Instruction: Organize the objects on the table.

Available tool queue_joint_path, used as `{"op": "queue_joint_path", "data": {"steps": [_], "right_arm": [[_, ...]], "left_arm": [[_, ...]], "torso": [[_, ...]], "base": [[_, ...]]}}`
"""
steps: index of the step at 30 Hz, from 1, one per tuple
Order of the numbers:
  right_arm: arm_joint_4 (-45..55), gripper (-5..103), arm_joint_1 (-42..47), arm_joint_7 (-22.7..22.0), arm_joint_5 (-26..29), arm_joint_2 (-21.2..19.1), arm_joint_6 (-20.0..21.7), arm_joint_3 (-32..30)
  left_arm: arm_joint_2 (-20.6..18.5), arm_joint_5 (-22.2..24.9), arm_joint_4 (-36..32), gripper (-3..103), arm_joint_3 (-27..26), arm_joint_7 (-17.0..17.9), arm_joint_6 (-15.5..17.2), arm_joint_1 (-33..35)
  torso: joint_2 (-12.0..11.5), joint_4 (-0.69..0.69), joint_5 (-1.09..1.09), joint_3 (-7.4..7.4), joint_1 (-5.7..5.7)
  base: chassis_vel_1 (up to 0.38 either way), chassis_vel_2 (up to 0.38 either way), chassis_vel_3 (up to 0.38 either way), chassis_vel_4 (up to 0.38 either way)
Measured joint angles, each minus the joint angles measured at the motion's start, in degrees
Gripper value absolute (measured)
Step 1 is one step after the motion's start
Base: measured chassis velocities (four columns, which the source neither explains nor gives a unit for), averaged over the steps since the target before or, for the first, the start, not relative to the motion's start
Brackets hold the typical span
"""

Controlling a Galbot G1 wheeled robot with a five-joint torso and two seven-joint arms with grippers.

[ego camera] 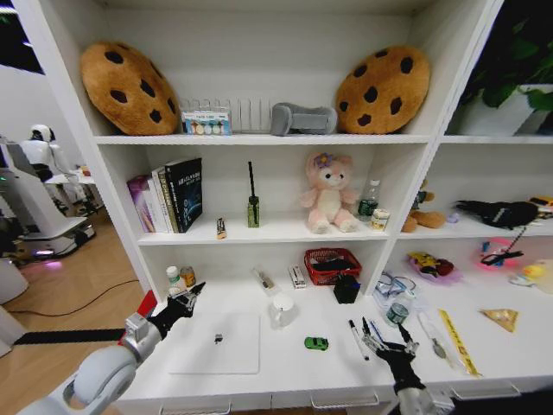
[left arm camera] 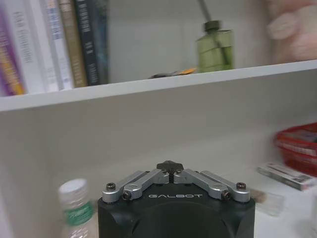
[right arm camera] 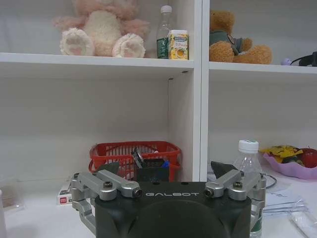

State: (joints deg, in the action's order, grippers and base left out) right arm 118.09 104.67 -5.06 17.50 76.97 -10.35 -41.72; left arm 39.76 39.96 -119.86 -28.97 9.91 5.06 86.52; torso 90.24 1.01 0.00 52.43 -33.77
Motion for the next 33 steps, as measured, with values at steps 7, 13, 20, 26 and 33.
{"op": "queue_joint_path", "data": {"steps": [7,13,20,26,33], "right_arm": [[1.06,100,0.2,-0.32,0.77,-0.74,0.38,-0.29],[1.33,100,0.29,-0.46,0.8,-1.17,0.34,-0.21],[1.24,100,-0.07,-0.94,0.23,-1.43,0.1,-0.19],[0.9,100,-0.15,0.12,0.22,-1.96,0.02,-0.28],[-0.2,100,0.98,8.12,1.64,-2.73,-1.69,-0.21]], "left_arm": [[6.27,-1.31,-0.23,2,-1.64,6.4,1.93,1.42],[10.52,-5.67,-1.27,24,-3.6,7.64,3.0,3.81],[17.8,-11.49,-2.81,51,-8.53,1.65,0.21,11.04],[20.27,-13.45,-3.22,67,-11.58,-0.82,-2.68,14.57],[23.27,-13.81,-5.36,93,-15.61,-1.3,-4.6,18.51]], "torso": [[0.0,0.0,-0.01,0.0,0.0],[0.0,0.0,-0.01,0.0,0.0],[0.0,-0.03,-0.01,0.0,0.0],[0.0,0.0,0.0,0.0,0.0],[0.0,0.0,0.0,0.0,0.0]], "base": [[0.0,0.0,0.0,0.0],[0.0,0.0,0.0,0.0],[0.0,0.0,0.0,0.0],[0.0,0.0,0.0,0.0],[0.0,0.0,0.0,0.0]]}}
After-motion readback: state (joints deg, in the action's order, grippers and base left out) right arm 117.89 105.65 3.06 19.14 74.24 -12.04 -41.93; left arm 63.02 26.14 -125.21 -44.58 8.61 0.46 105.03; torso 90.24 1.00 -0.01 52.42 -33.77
